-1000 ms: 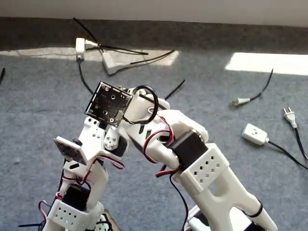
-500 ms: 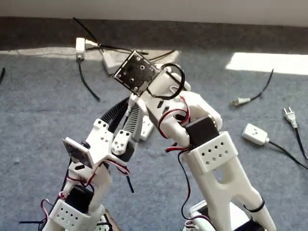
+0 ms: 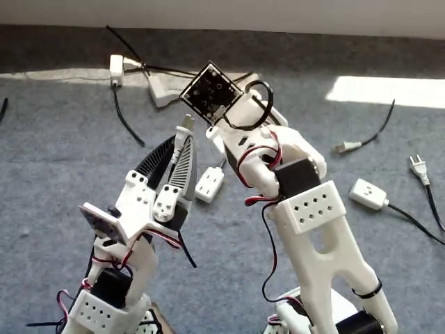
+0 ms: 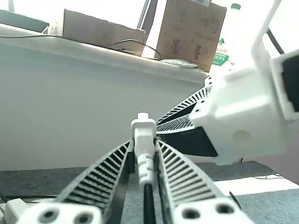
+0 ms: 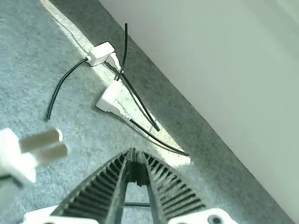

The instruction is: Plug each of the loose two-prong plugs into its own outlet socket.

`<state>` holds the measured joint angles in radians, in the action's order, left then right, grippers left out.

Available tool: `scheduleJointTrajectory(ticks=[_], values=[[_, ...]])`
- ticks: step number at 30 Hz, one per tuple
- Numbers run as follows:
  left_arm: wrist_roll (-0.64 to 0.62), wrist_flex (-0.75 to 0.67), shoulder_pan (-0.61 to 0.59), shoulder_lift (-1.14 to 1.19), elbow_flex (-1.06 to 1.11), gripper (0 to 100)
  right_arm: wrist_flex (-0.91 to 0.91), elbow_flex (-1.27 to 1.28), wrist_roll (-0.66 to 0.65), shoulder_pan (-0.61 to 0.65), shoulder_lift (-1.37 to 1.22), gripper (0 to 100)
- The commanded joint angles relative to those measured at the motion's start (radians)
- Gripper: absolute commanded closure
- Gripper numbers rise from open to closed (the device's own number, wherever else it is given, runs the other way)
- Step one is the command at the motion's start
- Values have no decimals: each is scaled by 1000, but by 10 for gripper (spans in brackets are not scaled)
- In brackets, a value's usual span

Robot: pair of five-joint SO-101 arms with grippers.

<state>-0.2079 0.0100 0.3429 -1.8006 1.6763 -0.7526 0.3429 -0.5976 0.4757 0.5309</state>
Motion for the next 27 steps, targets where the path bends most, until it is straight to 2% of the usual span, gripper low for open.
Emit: scheduleJointTrajectory(ticks=[1, 5, 12, 17, 22, 27], values=[[-6, -8, -4, -12, -18, 994, 8, -12, -11, -12, -19, 992], [-6, -6, -2, -12, -8, 994, 8, -13, -5, -21, 21, 992], [-6, 32, 15, -10, 12, 994, 7, -4, 15, -54, 245, 992], [0, 34, 84, -10, 7, 994, 4, 1, 107, 19, 335, 992], [-3, 32, 90, -10, 4, 994, 19, 58, 60, 104, 292, 992], [-5, 34, 84, -12, -21, 994, 45, 61, 48, 101, 160, 992]])
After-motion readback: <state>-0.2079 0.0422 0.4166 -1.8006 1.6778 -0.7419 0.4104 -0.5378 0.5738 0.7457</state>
